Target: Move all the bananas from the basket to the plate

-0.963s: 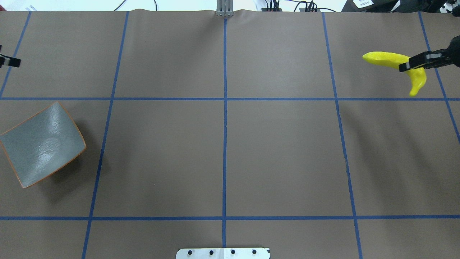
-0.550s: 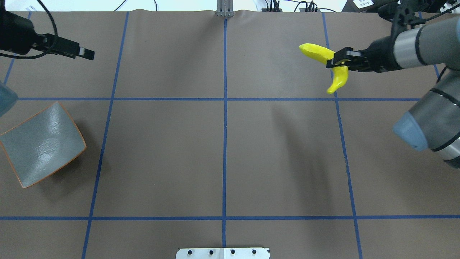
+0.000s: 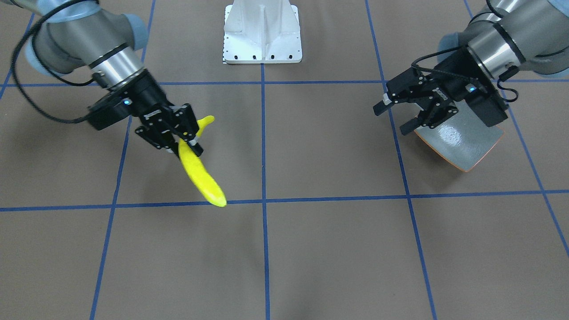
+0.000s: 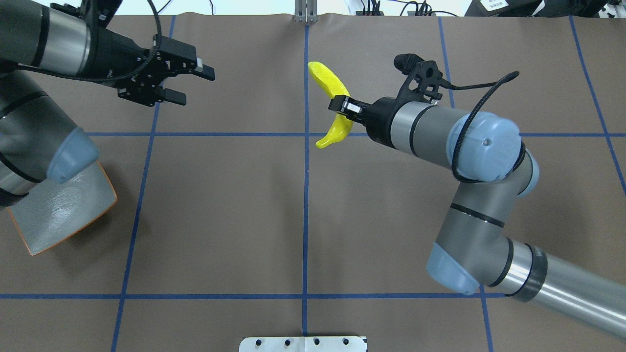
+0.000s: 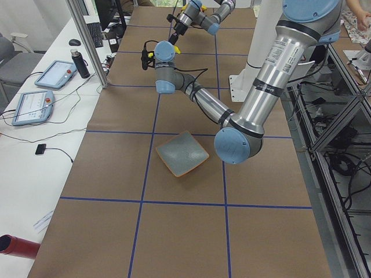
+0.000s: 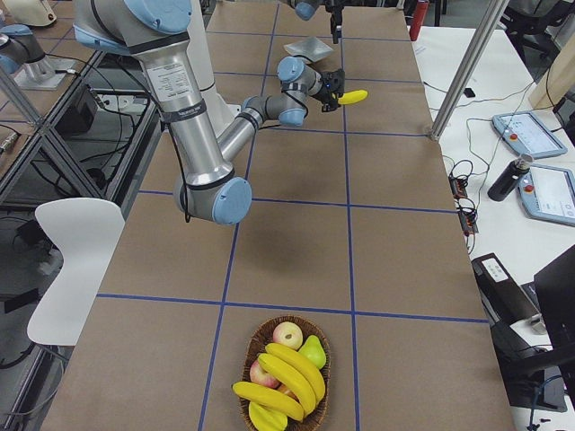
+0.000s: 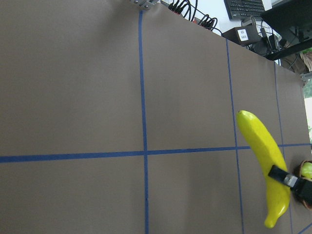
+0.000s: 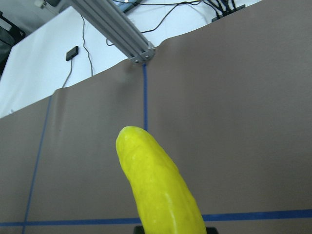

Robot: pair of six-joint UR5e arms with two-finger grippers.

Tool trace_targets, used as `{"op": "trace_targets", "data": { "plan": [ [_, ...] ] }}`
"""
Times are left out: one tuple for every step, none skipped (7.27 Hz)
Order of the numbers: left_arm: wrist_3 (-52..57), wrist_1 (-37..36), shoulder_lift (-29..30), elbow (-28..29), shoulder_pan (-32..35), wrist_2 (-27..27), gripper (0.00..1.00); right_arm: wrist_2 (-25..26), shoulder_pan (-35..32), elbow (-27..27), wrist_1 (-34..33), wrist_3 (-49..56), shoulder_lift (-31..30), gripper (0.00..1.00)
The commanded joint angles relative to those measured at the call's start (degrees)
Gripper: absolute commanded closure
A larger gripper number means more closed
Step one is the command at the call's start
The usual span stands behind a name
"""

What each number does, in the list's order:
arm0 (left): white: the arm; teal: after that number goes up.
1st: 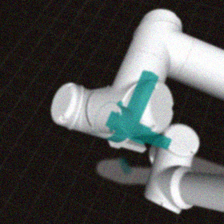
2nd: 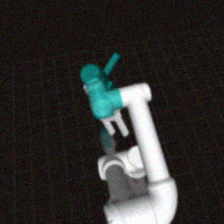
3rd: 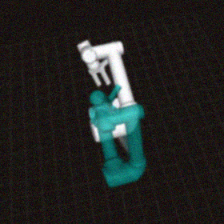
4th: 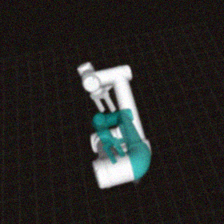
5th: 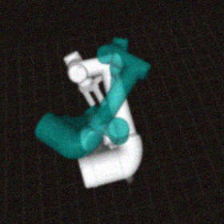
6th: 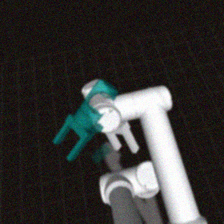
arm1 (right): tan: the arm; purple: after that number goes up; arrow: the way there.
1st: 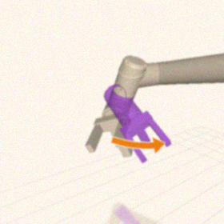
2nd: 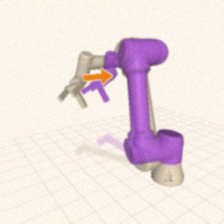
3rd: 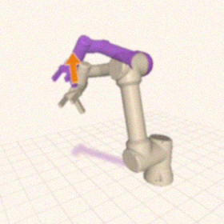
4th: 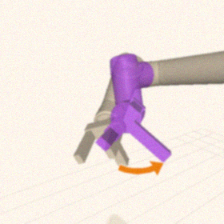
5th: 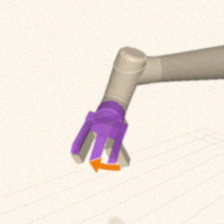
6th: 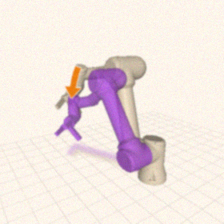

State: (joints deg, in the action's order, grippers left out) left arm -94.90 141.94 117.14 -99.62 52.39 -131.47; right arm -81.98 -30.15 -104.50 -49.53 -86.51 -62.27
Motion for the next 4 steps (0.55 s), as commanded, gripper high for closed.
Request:
{"op": "trace_targets", "data": {
  "plan": [
    [-9.1,0.0,1.9,0.1,-7.6,9.4,0.0,12.6,8.1,-0.1,-2.5,-0.3,4.9,1.0],
    [-11.2,0.0,2.8,0.3,-9.4,11.4,0.0,17.1,10.6,-0.1,-3.2,0.0,5.6,1.0],
    [-12.9,0.0,3.4,0.3,-9.8,12.0,0.0,18.5,12.3,-0.2,-3.3,0.0,6.1,1.0],
    [-13.6,0.0,3.5,0.2,-9.9,12.0,0.0,20.4,14.0,-0.5,-3.3,0.1,6.0,1.0]
  ]
}}
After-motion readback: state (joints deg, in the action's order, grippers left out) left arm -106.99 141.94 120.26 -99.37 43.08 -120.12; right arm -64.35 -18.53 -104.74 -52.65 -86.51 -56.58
